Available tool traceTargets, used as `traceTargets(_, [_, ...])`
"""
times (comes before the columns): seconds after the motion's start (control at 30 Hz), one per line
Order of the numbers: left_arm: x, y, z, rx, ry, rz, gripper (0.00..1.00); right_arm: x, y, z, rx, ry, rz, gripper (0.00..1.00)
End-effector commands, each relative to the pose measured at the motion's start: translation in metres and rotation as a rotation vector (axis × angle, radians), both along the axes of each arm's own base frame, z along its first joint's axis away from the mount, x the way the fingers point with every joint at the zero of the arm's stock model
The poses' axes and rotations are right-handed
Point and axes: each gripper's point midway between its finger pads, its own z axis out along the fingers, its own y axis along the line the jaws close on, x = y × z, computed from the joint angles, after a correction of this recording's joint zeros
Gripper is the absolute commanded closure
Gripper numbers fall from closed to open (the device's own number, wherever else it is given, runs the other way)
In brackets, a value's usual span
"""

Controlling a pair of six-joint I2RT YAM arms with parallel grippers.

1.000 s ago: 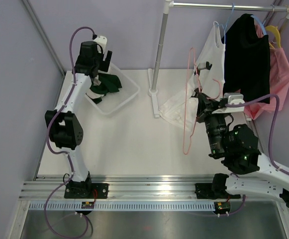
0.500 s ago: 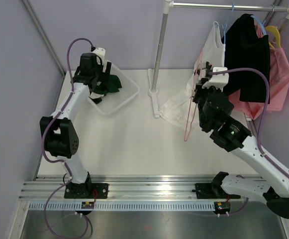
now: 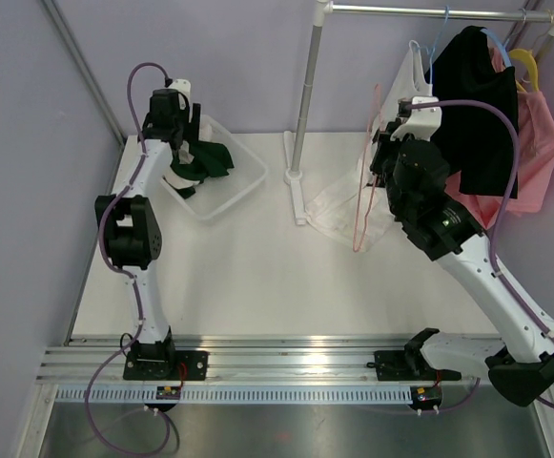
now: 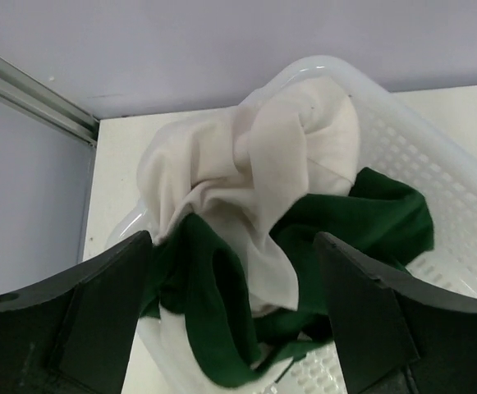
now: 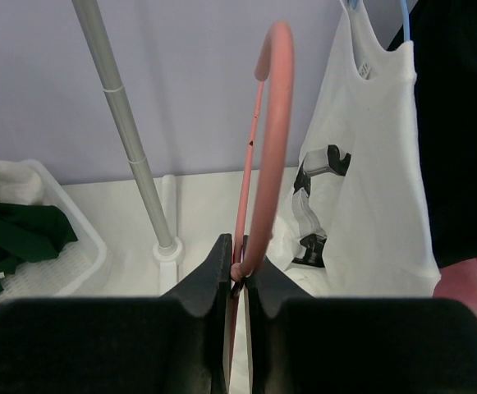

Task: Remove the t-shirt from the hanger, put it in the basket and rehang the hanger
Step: Hang the hanger back to the clothesline with the right arm

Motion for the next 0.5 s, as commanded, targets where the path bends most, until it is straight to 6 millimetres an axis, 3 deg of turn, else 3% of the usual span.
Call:
traceTargets(0.0, [0.020,0.007,-0.004,-0.031,-0.012,0.012,0.18,0.005,0.004,0.030,0.050,-0.052,0.034,1.00])
traceTargets(0.13, [0.023,0.005,-0.049,-0.028,0.099,-0.019,0.23,0.015,0.008,0.037,0.031,-0.049,0.035,1.00])
traceTargets(0.17, [0.023,0.002,-0.072,-0.035,0.147,-0.030,0.25,0.017,0.007,0.042,0.033,-0.057,0.034,1.00])
traceTargets(0.27, [0.022,-0.003,-0.102,-0.070,0.220,-0.054,0.29,0.027,0.008,0.043,0.038,-0.054,0.037,1.00])
traceTargets(0.37, [0.020,-0.008,-0.109,-0.139,0.239,-0.078,0.29,0.037,0.012,0.037,0.039,-0.024,0.058,1.00])
traceTargets(0.47, [0.019,-0.016,-0.095,-0.167,0.219,-0.110,0.29,0.048,0.016,0.029,0.033,0.009,0.071,1.00])
